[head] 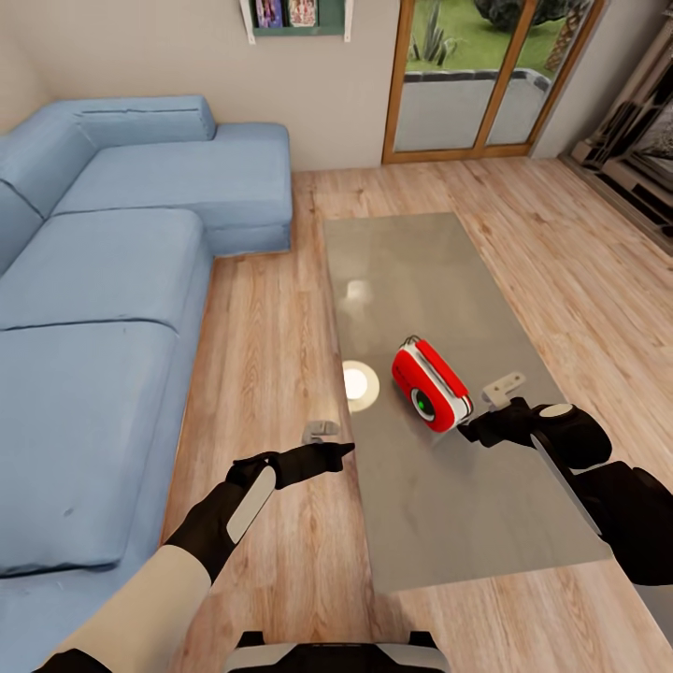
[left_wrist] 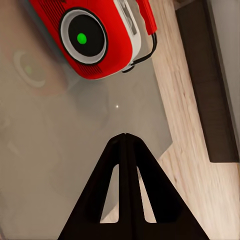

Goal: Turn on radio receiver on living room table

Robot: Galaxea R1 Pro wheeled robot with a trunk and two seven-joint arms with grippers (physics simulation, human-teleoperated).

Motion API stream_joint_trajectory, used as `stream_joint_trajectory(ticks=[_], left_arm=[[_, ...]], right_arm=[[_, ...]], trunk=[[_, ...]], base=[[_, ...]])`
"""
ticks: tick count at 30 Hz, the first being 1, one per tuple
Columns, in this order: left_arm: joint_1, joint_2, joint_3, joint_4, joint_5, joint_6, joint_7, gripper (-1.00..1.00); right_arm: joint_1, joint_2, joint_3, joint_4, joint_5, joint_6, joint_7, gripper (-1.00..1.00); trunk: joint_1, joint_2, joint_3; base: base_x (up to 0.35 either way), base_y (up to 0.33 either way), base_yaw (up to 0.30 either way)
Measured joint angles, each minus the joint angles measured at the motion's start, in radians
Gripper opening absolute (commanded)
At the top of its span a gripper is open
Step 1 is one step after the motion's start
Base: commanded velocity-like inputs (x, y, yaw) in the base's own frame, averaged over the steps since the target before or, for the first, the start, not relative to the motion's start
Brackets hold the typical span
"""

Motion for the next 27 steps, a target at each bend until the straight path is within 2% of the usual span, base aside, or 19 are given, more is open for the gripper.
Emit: stream_joint_trajectory(ticks=[17,27], left_arm=[[0.0,0.002,-0.004,0.015,-0.002,-0.006,0.002,-1.0],[0.001,0.024,-0.006,0.02,0.003,-0.008,0.002,-1.0]], right_arm=[[0.003,-0.002,0.0,0.001,-0.001,0.0,0.004,1.0],[0.055,-0.003,0.0,0.002,-0.002,0.0,0.003,1.0]], trunk=[[0.0,0.0,0.027],[0.0,0.0,0.043]], base=[[0.0,0.0,0.0],[0.0,0.0,0.0]])
